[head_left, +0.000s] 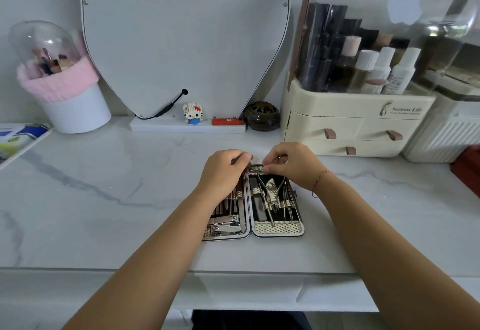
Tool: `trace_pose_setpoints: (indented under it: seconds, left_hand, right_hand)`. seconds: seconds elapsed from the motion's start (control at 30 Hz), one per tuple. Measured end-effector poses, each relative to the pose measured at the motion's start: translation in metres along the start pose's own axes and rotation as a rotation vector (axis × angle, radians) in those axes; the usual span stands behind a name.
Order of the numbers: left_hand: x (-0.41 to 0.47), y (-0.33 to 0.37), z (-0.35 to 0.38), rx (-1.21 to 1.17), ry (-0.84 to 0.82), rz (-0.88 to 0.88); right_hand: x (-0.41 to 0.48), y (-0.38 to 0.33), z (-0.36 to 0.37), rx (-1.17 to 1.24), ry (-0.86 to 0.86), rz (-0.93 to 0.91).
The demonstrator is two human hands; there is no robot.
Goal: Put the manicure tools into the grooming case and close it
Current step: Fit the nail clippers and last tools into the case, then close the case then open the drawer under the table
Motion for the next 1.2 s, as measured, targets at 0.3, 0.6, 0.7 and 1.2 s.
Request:
trace_pose_setpoints:
  seconds: [0.3,0.6,0.7,1.2]
  left_hand:
    - [-0.004,-0.004,-0.016,-0.210,0.008,-0.125]
    - [-0.051,-0.023,-0.067,-0.561,0.146,-0.332]
    - [-0.070,-0.023,-0.063,-0.745,0.053,-0.391]
    - [-0.066,0.003,-0.042,-0.988,0.003,-0.422]
  right_hand:
    - [-0.020,0.018,-0.019,0.197,0.105,0.194]
    - [-0.093,0.028,-0.007,0.808,0.020,0.443]
    - [-0.101,0.021,-0.004,0.786,0.030,0.418]
    - [-0.112,0.006,-0.001,1.069,0.055,0.502]
Point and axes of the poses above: each hand's wrist, its own x-axis towards the middle knuckle, its own z-axis out of the palm, y = z × x, the point moved 7 cm from there along x, towards the middle knuckle, and after that the axes turned 13 degrees about -x, right-handed, at the moved point
